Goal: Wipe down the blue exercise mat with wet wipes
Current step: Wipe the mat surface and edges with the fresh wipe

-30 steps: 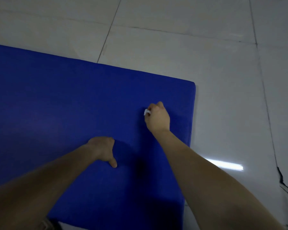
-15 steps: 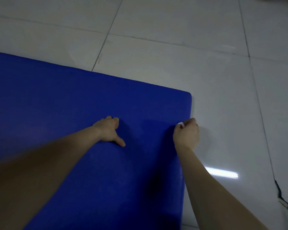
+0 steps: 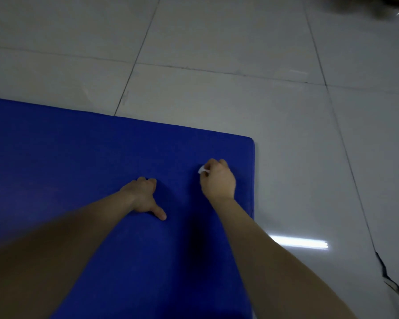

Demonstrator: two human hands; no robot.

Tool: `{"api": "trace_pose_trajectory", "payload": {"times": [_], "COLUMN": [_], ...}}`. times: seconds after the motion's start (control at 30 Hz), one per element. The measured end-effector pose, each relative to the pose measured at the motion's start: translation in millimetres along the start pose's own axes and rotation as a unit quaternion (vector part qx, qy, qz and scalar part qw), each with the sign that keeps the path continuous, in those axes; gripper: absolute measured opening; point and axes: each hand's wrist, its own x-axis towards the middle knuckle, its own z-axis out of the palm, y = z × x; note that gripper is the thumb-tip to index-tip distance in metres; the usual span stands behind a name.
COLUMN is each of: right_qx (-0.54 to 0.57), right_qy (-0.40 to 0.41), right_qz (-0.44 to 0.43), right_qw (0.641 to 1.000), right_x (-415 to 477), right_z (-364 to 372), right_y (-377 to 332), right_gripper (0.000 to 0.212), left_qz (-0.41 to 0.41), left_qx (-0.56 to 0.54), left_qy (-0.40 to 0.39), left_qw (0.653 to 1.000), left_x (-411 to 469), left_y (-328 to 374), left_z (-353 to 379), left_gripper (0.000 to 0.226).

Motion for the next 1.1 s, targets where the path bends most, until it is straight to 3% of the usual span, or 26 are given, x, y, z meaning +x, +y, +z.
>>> {"api": "trace_pose_trajectory", "payload": {"times": [0.2,0.37,0.47,0.63,0.73,0.93,1.1], "right_qx": [0.024,0.047,0.02,0.054,0.044,0.026,0.032], "right_qy": [0.057,0.092,0.081,-0.027,-0.041,0.047,0.075], "right_qz": [0.14,0.175,0.126,-0.018,-0.058,0.066,0.152], "right_qw": [0.988,0.979,0.988,0.998,0.997,0.996,0.985], "right_x": [4.8,7.1,11.5,21.0,26.7,41.6,44.0], "right_z": [-40.7,-30.9,-13.2,14.2,18.6,-15.9,-41.4], "right_y": [73.1,65.1,34.2,-20.9,-24.9,30.5,70.6], "right_gripper": [0.016,0.013,0.017,0.019,0.017,0.013,0.015], "left_qz": [-0.008,-0.007,-0.004,-0.006,-0.002,-0.002,-0.002], "left_qx": [0.003,0.0,0.002,0.007,0.01,0.018,0.018], "left_qy": [0.003,0.005,0.007,0.001,0.002,-0.002,0.001], "left_qw": [1.0,1.0,1.0,1.0,1.0,1.0,1.0], "left_x": [-5.1,-7.0,-5.2,-3.9,-3.8,-4.5,-7.2], "left_y": [3.8,3.8,3.5,3.6,3.8,5.7,5.9], "left_z": [-2.8,-1.8,-1.8,-2.9,-3.1,-5.0,-5.8], "left_gripper": [0.104,0.098,0.099,0.089,0.094,0.094,0.102]}}
